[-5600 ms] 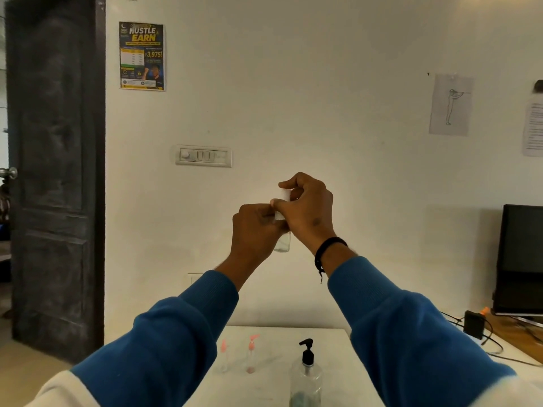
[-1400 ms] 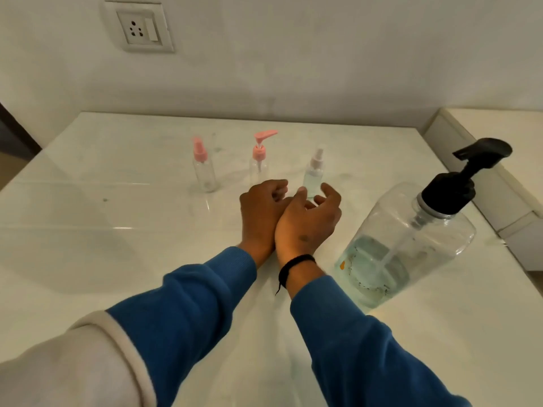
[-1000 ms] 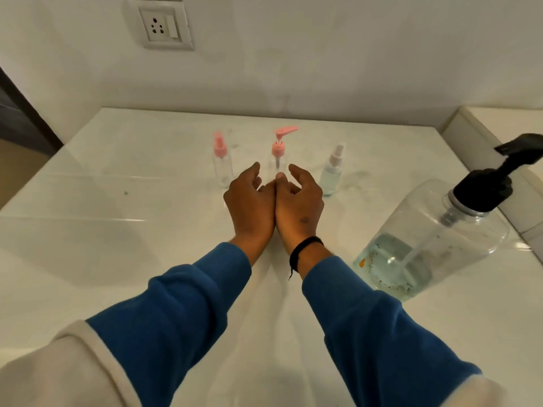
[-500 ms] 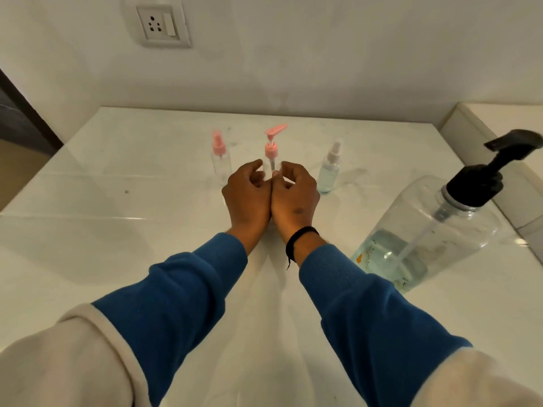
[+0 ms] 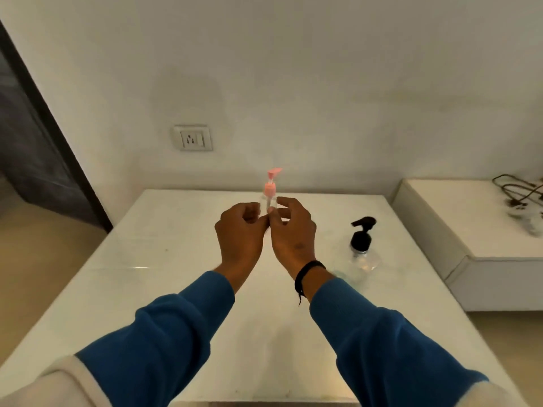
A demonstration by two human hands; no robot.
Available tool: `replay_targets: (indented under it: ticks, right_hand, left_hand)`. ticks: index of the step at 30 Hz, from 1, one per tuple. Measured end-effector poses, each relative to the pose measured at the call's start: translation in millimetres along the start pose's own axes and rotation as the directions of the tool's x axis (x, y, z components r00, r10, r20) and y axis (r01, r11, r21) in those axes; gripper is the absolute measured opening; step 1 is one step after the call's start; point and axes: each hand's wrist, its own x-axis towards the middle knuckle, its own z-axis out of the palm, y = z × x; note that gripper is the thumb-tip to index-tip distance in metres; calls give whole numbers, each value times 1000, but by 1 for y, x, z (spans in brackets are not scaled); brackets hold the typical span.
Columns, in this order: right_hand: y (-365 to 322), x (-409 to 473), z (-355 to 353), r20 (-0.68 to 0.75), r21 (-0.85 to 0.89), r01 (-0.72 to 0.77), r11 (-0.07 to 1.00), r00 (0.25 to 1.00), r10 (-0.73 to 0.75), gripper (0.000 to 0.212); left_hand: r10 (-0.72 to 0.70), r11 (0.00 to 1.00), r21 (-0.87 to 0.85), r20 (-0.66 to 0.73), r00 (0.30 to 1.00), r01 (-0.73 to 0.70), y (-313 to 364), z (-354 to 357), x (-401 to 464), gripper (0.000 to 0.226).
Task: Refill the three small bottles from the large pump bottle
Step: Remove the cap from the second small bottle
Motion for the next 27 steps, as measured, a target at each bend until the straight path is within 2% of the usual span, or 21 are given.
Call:
replay_targets:
  ticks: [7,15,22,27]
  right_hand:
    - [-120,-45,-74,27,-52,188,981,982,-187,34]
    - [-238,-86,-135,-37,30,325,945,945,-324,34]
    - [-296,-106,-156,-100,30,442,897,894,-437,33]
    - [-314,-114,-159,-88,-26,474,880,876,-474,35]
  left_hand:
    - [177,980,-89,-19,984,-178,122,-73,-35,29]
    - [377,921,-92,-33,925,-379,237,-141,-65,37]
    - [494,860,-65,-145,857,-506,295,-171,-79,38]
    - [486,865,-40,-175,856,-499,311,-177,-85,26]
